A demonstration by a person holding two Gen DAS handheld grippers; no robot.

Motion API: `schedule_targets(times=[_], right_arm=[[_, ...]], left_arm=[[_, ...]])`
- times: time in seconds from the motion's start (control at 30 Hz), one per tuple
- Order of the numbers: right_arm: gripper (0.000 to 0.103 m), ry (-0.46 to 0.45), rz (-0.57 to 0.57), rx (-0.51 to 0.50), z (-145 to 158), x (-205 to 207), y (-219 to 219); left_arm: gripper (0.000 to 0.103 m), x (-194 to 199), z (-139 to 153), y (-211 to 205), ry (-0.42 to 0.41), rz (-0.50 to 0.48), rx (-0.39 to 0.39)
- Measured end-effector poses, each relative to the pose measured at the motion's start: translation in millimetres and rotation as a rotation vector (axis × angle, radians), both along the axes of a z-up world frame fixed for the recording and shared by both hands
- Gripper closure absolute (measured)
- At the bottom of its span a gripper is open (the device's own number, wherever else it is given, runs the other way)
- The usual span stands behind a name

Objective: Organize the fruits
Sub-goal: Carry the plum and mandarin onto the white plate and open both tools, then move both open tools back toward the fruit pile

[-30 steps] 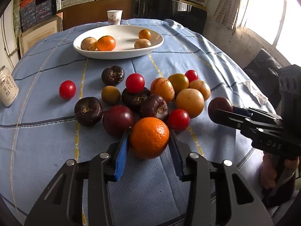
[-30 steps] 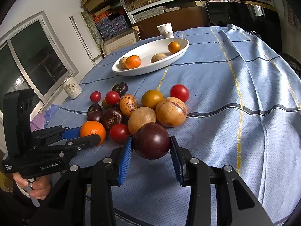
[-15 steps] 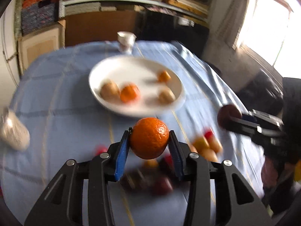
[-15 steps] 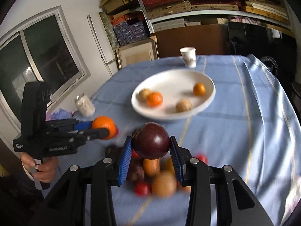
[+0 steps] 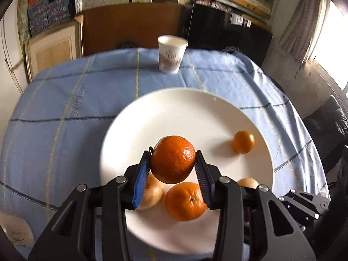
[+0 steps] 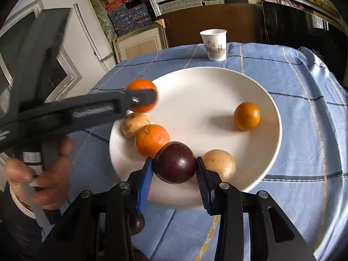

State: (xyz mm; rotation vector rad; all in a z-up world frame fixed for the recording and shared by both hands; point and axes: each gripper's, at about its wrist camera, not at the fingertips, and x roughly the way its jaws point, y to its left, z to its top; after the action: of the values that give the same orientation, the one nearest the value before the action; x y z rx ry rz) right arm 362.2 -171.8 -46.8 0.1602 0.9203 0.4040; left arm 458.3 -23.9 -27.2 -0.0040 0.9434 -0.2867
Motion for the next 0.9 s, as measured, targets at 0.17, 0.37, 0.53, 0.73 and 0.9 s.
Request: schedule_targets(times=[0.17,0.37,0.53,0.73,0.9], right_arm=[[0.061,-0.019,0.016,-0.042,0,1,9],[0.049,-0.090,0.017,-0.029,25,-20,5],[0.041,-0.168,0.006,-0.041,43,-54,-2],[0.025,-0.231,-0.033,-0.046,36,-98,-38],[0.025,-0.139,-0.161,0.012,1,-114,-86]], left_arm=[[0.054,6,-13,-5,0.037,-0.013,0.026],[0.017,-31,24,-1,-0.111,-0.005,0.048],[0.008,-83,45,8,-0.169,0.007,0.025],[0.005,-159,33,35,-0.228,0.058,0.047],[0.005,-197,-7,65,-0.183,0.190,0.082]])
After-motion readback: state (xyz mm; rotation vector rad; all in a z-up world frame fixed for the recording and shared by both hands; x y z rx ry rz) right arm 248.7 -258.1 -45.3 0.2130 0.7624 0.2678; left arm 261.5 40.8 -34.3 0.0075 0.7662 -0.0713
